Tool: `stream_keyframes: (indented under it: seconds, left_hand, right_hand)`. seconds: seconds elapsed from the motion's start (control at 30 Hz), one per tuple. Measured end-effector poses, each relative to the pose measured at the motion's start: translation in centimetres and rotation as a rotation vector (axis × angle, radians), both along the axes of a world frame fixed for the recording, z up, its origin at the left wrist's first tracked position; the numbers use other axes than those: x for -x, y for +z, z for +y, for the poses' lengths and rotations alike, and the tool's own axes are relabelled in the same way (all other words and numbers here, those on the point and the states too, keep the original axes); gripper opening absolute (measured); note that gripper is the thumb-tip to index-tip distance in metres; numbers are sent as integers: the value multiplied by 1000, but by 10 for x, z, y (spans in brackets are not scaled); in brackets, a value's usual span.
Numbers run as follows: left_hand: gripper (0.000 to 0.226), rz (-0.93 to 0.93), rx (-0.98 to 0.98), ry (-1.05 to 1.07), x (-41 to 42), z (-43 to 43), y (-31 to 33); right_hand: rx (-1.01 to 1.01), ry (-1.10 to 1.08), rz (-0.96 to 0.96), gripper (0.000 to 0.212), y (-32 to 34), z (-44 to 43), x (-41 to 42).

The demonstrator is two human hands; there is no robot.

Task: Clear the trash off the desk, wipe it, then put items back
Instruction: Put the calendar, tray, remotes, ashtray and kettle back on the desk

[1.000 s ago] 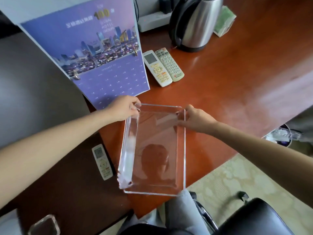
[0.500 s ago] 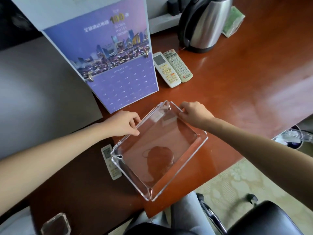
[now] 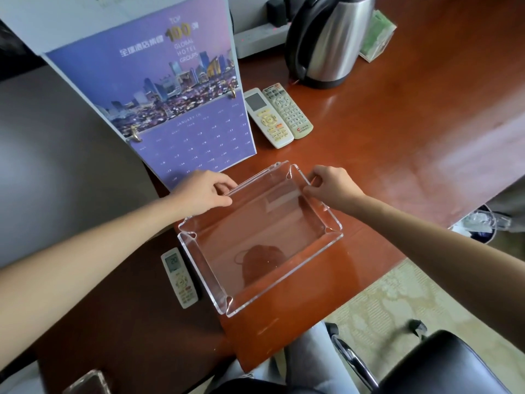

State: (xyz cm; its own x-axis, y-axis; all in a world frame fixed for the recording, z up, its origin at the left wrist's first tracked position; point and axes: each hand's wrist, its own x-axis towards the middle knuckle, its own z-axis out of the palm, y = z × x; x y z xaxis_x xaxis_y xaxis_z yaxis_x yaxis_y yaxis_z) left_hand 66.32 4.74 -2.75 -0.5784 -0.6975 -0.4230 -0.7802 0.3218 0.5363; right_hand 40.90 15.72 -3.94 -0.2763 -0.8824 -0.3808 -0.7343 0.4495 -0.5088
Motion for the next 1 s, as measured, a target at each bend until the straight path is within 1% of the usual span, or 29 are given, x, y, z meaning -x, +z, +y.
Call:
stream_keyframes:
  seconds: [0.07, 0.17, 0.23, 0.27, 0.33, 0.4, 0.43, 0.5, 0.63, 0.7, 0.87, 1.0]
  left_hand:
    - [32, 13, -12, 6, 3, -2, -2]
    - [30, -22, -10, -22, 6, -2, 0]
    - [29, -75, 57, -83, 6, 0, 4]
    - [29, -96, 113, -117, 6, 2, 7]
    - [29, -101, 229, -187, 5, 8, 13]
    - [31, -95, 324, -292, 3, 18, 17]
    - [32, -88, 356, -344, 0, 24, 18]
    - [35, -62, 401, -422, -9, 38, 17]
    - [40, 8, 560, -564, -41, 67, 8]
    - [44, 11, 622, -573, -61, 78, 4]
    - [53, 15, 749, -517, -115, 103, 4]
    - [54, -26, 757, -452, -167, 131, -1]
  right_hand:
    - [13, -4, 13, 13, -1, -1, 1]
    - [5, 3, 25, 15, -1, 0, 4]
    - [42, 42, 111, 21, -1, 4, 0]
    - [96, 83, 190, 26, -1, 8, -3]
    - [269, 197, 340, 38, 0, 17, -11]
    - [430, 318, 411, 45, 1, 27, -20]
    - [486, 363, 433, 43, 0, 32, -26]
    - [532, 434, 472, 37, -4, 45, -40]
    - [522, 475, 477, 35, -9, 74, -75]
    - [517, 463, 481, 35, -9, 90, -94]
    - [541, 394, 522, 35, -2, 125, -145]
    - [633, 372, 560, 32, 4, 146, -202]
